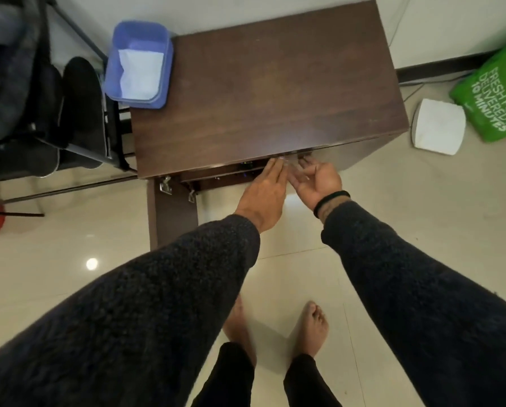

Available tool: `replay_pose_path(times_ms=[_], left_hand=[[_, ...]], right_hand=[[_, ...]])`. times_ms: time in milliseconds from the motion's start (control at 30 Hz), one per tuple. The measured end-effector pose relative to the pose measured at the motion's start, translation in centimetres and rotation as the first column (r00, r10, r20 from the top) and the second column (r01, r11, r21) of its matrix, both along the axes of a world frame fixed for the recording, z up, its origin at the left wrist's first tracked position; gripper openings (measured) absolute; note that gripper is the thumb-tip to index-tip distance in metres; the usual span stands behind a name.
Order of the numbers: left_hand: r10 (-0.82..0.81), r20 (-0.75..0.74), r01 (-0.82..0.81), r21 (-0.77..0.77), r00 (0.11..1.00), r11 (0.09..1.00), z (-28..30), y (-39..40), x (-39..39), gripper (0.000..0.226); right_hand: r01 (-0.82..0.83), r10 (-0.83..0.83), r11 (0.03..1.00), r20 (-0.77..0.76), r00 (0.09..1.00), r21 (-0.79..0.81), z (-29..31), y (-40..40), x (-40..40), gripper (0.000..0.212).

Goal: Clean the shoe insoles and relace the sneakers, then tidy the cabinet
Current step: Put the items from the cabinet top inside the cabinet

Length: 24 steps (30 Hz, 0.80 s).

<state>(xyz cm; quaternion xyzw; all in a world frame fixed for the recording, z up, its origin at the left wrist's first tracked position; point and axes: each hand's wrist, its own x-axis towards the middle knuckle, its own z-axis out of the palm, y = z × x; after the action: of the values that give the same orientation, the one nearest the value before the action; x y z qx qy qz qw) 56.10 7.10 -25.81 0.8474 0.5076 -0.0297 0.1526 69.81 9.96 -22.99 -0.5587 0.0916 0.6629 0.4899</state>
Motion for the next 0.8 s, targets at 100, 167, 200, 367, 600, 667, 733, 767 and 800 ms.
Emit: replay_pose_path(times_ms=[100, 167, 200, 367, 600, 667, 733, 767, 800], left_hand=[[0.147, 0.146, -0.141, -0.054, 0.978, 0.989, 3.1, -1.1, -2.4, 0.062], [0.314, 0.178, -0.32, 0.008, 0.933, 0.947, 3.9, -2.3, -5.2, 0.058], [0.454, 0.194, -0.466, 0.019, 0.869, 0.884, 4.3, -3.2, -7.1, 0.057], [0.861, 0.305, -0.877, -0.134, 0.408, 0.462, 4.8, -9.9, -14.5, 0.054], [0.967, 0.235, -0.944, -0.284, 0.102, 0.169, 5.2, -11.5, -19.1, 0.023], [0.986, 0.169, -0.907, -0.417, -0.007, 0.065, 5.2, -10.7, -20.1, 0.024], [0.994, 0.095, -0.861, -0.509, -0.062, -0.005, 4.6, -10.6, -20.8, 0.02], [0.994, 0.071, -0.835, -0.55, -0.083, -0.03, 4.3, -10.8, -20.9, 0.017], [0.993, 0.055, -0.805, -0.591, -0.108, -0.054, 4.0, -11.0, -20.6, 0.014]], right_hand=[[-0.001, 0.001, 1.0, 0.013, 1.0, -0.03, 0.0, 0.6, -0.4, 0.067], [-0.037, 0.038, 0.998, 0.01, 0.999, -0.04, -0.1, 0.3, -0.8, 0.065], [-0.097, 0.098, 0.995, 0.013, 0.995, -0.038, -0.1, -0.1, -1.6, 0.062], [-0.543, 0.55, 0.835, 0.165, 0.819, -0.093, 1.2, -3.4, -8.4, 0.033], [-0.938, 0.93, 0.161, 0.365, 0.039, -0.308, 0.6, -15.6, -20.2, 0.028], [-0.92, 0.941, 0.144, 0.337, 0.013, -0.365, 0.5, -18.7, -21.7, 0.043], [-0.881, 0.937, 0.198, 0.347, 0.042, -0.429, 0.3, -20.7, -22.7, 0.047], [-0.855, 0.932, 0.239, 0.356, 0.069, -0.461, 0.3, -21.3, -22.9, 0.047], [-0.822, 0.921, 0.297, 0.373, 0.112, -0.486, 0.3, -21.4, -22.8, 0.045]])
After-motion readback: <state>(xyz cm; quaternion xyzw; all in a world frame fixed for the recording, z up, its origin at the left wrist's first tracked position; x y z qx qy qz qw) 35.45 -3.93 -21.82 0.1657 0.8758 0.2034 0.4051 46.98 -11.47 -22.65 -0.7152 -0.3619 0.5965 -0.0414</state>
